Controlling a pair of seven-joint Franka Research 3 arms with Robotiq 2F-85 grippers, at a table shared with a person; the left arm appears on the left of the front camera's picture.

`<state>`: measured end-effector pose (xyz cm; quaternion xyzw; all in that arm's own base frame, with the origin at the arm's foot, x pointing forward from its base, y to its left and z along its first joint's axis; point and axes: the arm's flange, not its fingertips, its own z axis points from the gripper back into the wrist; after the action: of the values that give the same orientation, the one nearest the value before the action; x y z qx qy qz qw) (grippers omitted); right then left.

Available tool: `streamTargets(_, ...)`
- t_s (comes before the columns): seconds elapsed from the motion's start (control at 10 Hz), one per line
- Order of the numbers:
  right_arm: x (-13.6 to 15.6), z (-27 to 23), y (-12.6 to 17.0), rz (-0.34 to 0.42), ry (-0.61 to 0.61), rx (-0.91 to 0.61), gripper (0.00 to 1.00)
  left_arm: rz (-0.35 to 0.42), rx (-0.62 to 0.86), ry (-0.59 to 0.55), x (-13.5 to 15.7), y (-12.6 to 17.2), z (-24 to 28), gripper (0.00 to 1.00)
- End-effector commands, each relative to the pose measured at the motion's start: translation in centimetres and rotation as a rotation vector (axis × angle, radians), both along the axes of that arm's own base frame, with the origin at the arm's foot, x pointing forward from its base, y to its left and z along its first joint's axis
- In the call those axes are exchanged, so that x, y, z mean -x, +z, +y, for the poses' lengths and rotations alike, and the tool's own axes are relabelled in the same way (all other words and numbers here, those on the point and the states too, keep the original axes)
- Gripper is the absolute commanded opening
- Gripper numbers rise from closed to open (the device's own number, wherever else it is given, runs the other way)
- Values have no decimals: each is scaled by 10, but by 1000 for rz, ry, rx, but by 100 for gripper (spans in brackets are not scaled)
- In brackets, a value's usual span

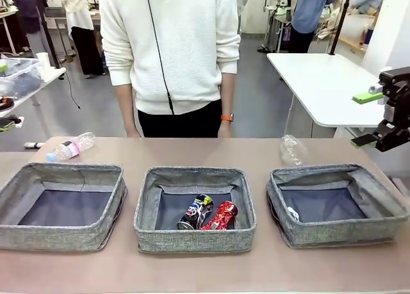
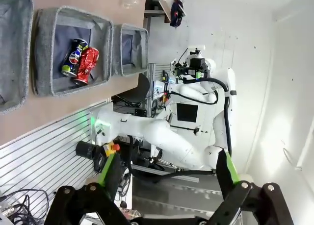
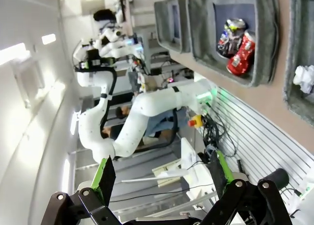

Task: Sort the waste into the appropriate baskets.
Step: Place the picked waste into the Fabric basket indicated by the person, then pick up the waste item pointed out by the person.

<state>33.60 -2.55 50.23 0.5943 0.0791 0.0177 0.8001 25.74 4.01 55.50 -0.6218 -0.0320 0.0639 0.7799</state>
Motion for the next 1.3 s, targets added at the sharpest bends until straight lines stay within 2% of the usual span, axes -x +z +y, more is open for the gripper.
streamTargets(0.0, 1, -1, 1, -11, 17, 4, 100, -14, 14, -1, 1, 2, -3, 100)
streamTargets(1.2, 1, -1, 1, -11, 17, 4, 100, -14, 14, -1, 1, 2, -3, 100)
